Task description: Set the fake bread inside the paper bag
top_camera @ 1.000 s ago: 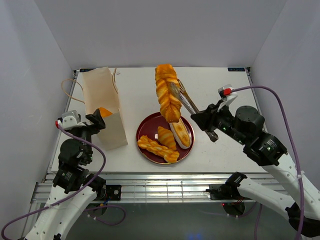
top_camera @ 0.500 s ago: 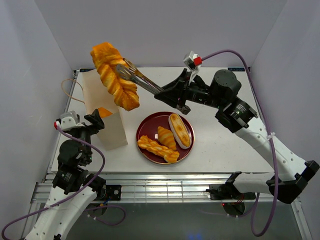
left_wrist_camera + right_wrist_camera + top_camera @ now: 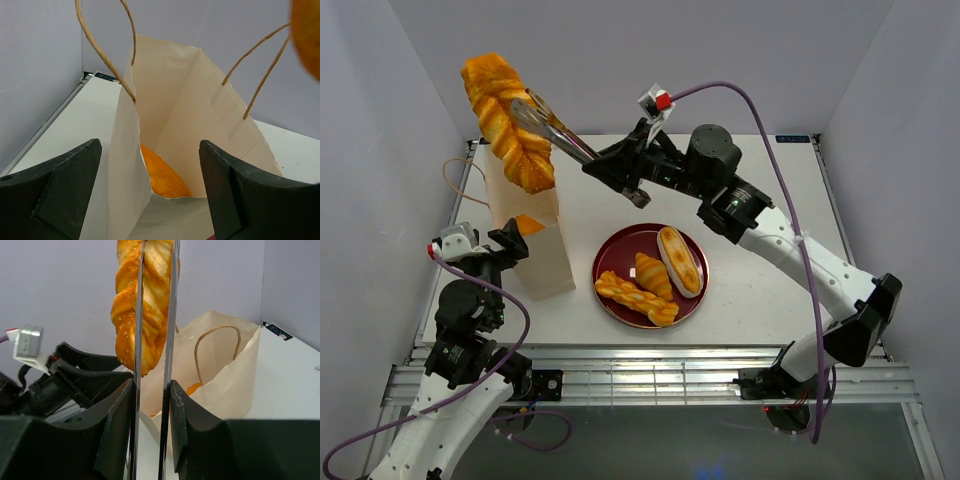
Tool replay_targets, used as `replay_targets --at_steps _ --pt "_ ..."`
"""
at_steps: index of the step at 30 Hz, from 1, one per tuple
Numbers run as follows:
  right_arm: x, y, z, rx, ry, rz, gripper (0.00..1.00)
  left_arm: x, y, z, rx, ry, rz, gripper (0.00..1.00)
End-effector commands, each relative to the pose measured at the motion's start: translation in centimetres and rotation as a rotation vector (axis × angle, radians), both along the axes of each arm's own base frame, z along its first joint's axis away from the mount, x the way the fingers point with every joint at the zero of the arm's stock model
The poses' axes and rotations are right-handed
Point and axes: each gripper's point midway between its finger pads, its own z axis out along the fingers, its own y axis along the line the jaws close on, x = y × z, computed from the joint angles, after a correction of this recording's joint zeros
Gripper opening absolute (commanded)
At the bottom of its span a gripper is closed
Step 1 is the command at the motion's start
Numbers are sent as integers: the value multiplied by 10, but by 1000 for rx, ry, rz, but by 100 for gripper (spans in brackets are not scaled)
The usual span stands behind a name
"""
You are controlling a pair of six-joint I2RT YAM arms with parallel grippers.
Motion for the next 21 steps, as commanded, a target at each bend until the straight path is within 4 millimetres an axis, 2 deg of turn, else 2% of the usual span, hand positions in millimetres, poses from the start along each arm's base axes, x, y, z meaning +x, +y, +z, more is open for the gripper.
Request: replay_targets --at_steps 1,6,16,20,21 --pt "12 13 32 109 -45 -60 29 0 0 3 -7 -7 1 89" --pt "24 31 6 77 -9 -87 29 -1 0 3 -7 -8 1 89" --pt "43 42 -30 5 35 -138 31 -1 -1 3 -10 -12 -3 89" --pt "43 43 -40 -19 47 -139 37 -1 -1 3 -9 -11 -3 89" --pt "43 43 -41 -23 47 -139 41 -1 -1 3 -9 -11 -3 89"
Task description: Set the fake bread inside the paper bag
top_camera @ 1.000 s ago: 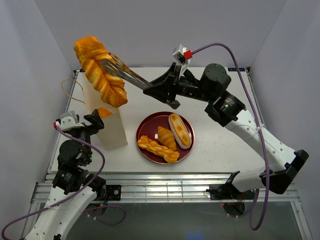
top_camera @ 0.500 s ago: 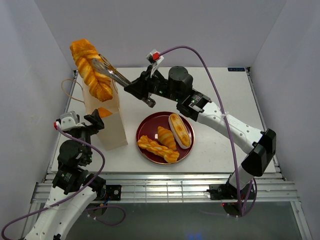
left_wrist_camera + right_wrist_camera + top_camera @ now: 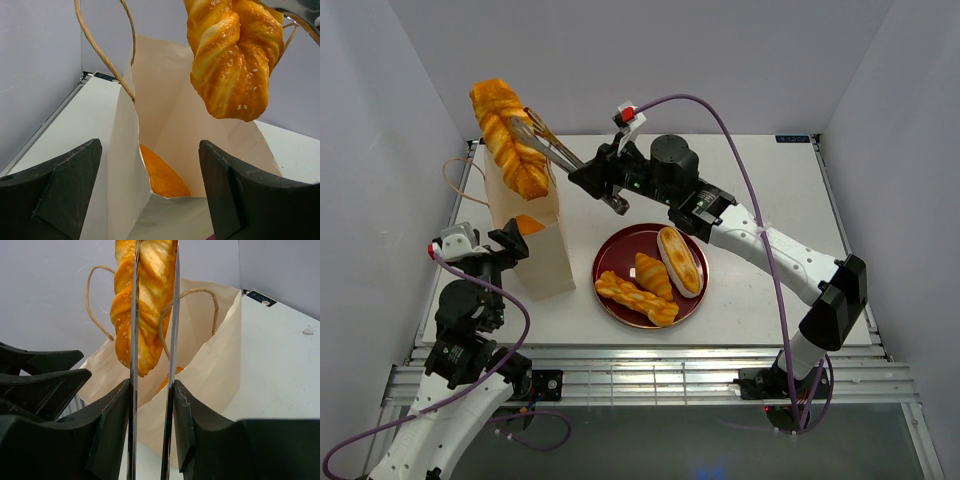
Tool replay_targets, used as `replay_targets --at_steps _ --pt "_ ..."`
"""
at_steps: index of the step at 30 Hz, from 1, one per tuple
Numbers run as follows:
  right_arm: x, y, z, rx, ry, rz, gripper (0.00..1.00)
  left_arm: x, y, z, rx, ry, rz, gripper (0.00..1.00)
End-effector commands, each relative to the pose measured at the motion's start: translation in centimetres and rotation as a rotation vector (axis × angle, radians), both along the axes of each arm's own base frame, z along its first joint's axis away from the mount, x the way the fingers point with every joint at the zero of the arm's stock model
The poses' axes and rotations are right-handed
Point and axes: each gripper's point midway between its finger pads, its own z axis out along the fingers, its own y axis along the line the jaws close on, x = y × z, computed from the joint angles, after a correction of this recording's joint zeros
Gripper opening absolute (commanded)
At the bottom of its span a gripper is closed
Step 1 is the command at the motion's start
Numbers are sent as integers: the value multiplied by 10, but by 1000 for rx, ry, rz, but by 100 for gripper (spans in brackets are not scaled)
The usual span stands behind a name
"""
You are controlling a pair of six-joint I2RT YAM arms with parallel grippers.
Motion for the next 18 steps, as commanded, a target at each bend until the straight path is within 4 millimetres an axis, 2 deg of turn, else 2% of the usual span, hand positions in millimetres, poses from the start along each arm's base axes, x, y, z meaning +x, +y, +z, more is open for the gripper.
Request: replay_targets --at_steps 1,12,18 --pt "2 -1 27 69 -62 -17 43 -1 1 4 -9 -12 2 89" --pt "-7 3 29 63 -53 34 51 -1 0 3 -10 -11 1 89" --pt "-9 2 32 63 -54 39 53 -1 0 2 -9 -8 1 88"
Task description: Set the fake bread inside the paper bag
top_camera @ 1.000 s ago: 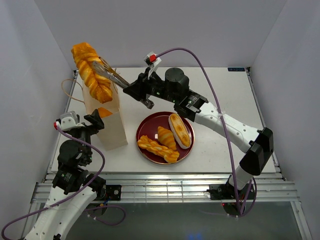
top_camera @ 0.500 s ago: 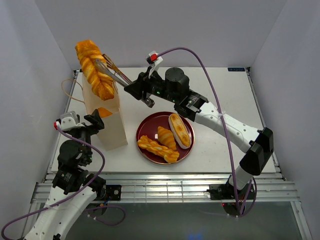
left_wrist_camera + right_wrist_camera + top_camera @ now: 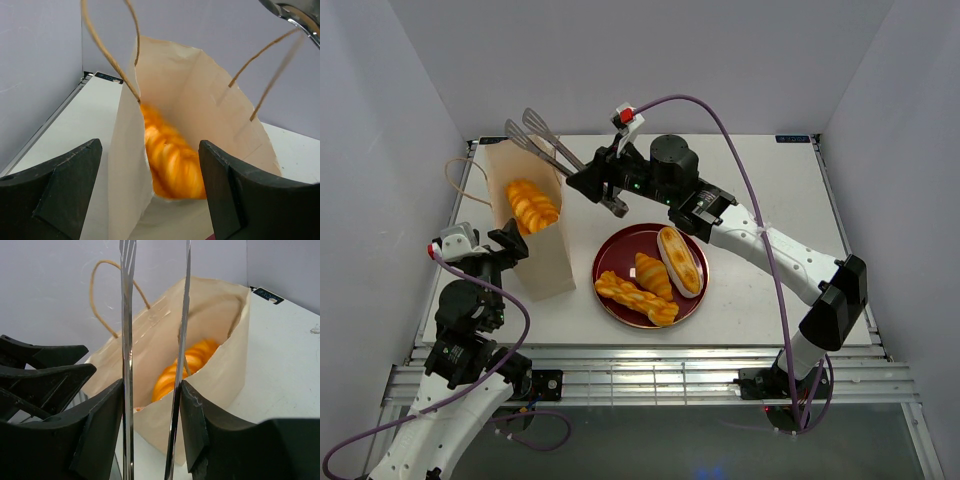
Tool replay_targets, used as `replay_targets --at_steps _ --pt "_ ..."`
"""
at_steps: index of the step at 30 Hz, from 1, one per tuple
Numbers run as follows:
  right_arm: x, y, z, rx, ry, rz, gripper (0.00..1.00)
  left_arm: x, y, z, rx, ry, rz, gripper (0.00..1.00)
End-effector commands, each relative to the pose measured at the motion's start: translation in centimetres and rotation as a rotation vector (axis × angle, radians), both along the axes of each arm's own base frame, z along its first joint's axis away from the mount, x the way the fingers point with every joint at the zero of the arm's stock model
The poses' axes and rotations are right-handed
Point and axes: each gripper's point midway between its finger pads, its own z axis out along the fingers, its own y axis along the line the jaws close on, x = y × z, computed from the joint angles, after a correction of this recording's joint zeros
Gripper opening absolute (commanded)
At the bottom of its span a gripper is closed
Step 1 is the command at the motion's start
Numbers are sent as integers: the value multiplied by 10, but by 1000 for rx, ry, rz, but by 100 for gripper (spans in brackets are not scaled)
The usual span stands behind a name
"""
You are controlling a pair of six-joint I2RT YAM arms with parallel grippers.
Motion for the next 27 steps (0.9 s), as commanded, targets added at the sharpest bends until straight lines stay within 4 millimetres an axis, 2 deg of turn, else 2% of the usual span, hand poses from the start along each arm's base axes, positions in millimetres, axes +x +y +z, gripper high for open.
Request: replay_targets --at_steps 1,8,11,15,19,27 --pt "-4 0 36 77 -57 12 52 -1 -1 3 -7 -10 -2 88" --pt "-7 -3 47 90 -68 18 52 -1 -1 2 -7 -8 -2 88" --pt "-13 -3 64 101 -79 39 51 -1 -1 4 -8 -13 -7 89" --pt "-23 -16 86 131 -103 42 51 0 -1 2 -5 -7 -7 89" --pt "-32 -29 89 143 -95 36 51 0 -2 2 -5 -8 -10 89" --pt "-58 -50 112 187 -99 81 51 1 -3 1 -3 -1 -8 89"
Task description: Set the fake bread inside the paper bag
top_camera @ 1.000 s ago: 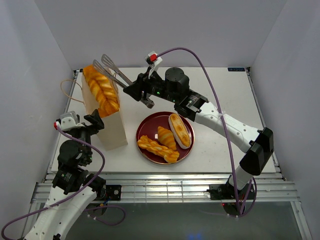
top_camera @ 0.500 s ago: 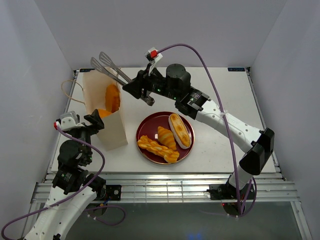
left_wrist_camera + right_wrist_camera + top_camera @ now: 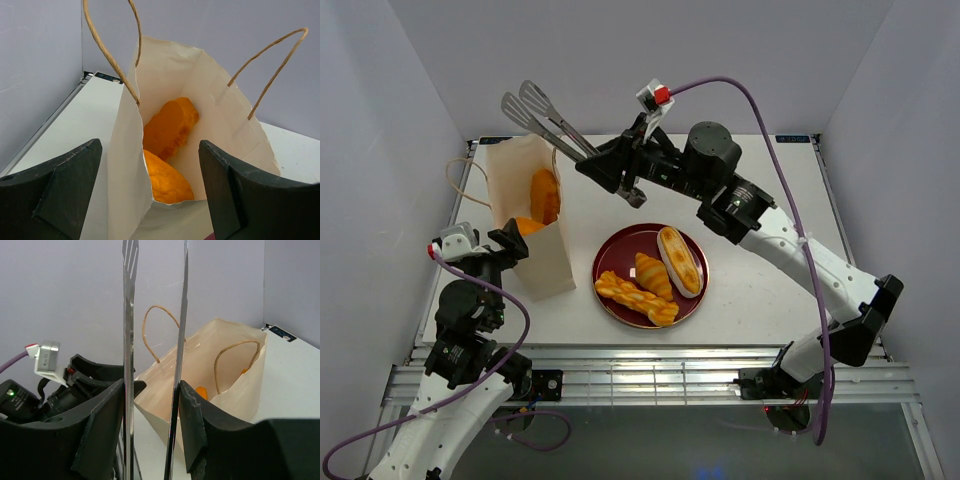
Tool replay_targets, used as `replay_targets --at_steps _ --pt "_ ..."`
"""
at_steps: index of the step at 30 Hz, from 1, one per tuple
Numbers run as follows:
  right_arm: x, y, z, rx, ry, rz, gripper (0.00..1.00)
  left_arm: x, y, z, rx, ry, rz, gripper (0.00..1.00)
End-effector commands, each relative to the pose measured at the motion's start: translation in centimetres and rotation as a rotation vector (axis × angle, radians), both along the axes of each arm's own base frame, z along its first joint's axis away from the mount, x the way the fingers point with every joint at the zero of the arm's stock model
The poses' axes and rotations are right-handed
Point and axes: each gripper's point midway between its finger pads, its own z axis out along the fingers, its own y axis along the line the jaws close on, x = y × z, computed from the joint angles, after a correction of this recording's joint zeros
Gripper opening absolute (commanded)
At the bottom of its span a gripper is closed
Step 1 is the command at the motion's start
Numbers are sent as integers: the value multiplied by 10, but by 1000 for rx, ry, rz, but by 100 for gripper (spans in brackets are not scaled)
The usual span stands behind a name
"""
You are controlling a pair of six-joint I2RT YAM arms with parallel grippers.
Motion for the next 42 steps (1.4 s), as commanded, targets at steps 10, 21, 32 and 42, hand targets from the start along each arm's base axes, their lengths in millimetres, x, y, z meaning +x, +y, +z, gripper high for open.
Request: replay_targets --at_steps 10,21,32,42 --pt "-35 -69 -47 -19 38 -91 51 2 -4 1 -4 -1 -15 88" --pt "-45 -164 -192 -239 200 -383 52 1 -5 1 -7 -5 -23 88" --pt "-63 -229 -271 -407 322 -544 56 4 -7 -1 2 10 -28 88" --pt "-65 -246 -332 -641 436 -614 61 4 -7 -2 3 13 -26 88"
